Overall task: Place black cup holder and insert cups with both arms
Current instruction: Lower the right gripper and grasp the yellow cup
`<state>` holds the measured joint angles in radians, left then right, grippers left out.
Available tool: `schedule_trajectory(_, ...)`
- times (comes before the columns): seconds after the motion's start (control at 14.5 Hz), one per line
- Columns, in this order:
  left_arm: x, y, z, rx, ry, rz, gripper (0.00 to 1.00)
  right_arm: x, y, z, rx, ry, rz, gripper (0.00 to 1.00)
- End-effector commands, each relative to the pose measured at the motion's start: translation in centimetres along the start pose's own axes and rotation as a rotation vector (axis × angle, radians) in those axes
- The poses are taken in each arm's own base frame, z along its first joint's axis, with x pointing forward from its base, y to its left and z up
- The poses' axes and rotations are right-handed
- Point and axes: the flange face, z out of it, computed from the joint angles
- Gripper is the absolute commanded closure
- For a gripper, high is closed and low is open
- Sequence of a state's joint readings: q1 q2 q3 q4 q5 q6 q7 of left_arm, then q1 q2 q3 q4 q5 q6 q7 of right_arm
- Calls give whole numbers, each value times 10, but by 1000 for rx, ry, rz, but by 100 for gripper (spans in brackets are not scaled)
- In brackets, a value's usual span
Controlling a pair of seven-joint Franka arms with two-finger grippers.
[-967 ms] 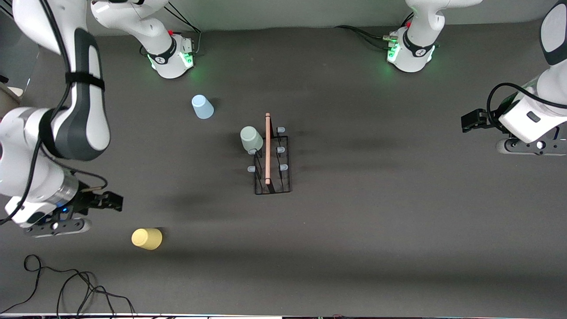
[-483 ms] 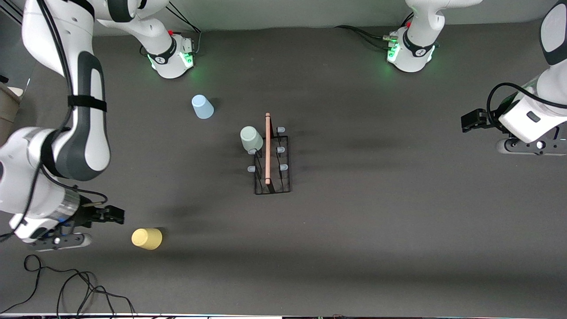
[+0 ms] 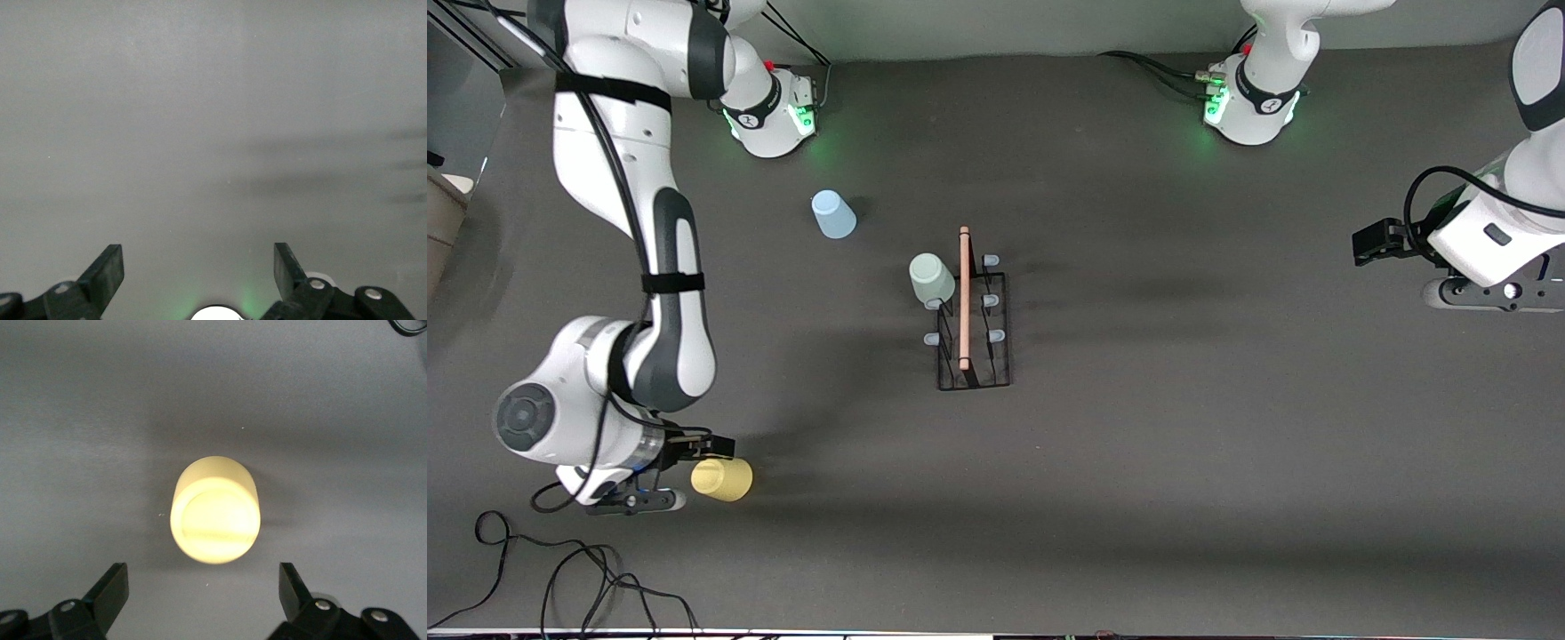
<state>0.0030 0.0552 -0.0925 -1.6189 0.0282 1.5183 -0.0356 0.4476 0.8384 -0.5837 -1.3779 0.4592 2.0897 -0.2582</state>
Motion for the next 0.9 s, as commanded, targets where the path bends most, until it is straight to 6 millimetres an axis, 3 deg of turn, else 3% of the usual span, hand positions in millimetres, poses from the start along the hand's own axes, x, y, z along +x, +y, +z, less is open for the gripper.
schedule_trajectory(0.0,-7,-1,-3,12,-3,10,0,9,11,3,13,31,-34,0)
schedule_trajectory(0.21,-7,0,-3,12,-3,11,0,10,17,28,30,35,-39,0)
schedule_trajectory(0.48,-7,0,-3,12,-3,11,0,11,10,40,42,28,-46,0)
schedule_trajectory(0.55,-7,0,-3,12,-3,11,0,13,9,40,39,33,-51,5)
schedule_trajectory(0.62,-7,0,-3,12,-3,11,0,15,8,40,35,35,-59,20)
schedule_trajectory(0.69,-7,0,-3,12,-3,11,0,16,8,38,30,38,-68,46)
schedule_trajectory(0.76,-7,0,-3,12,-3,11,0,18,6,36,28,43,-93,65)
schedule_trajectory(0.83,-7,0,-3,12,-3,11,0,20,5,31,27,54,-117,75)
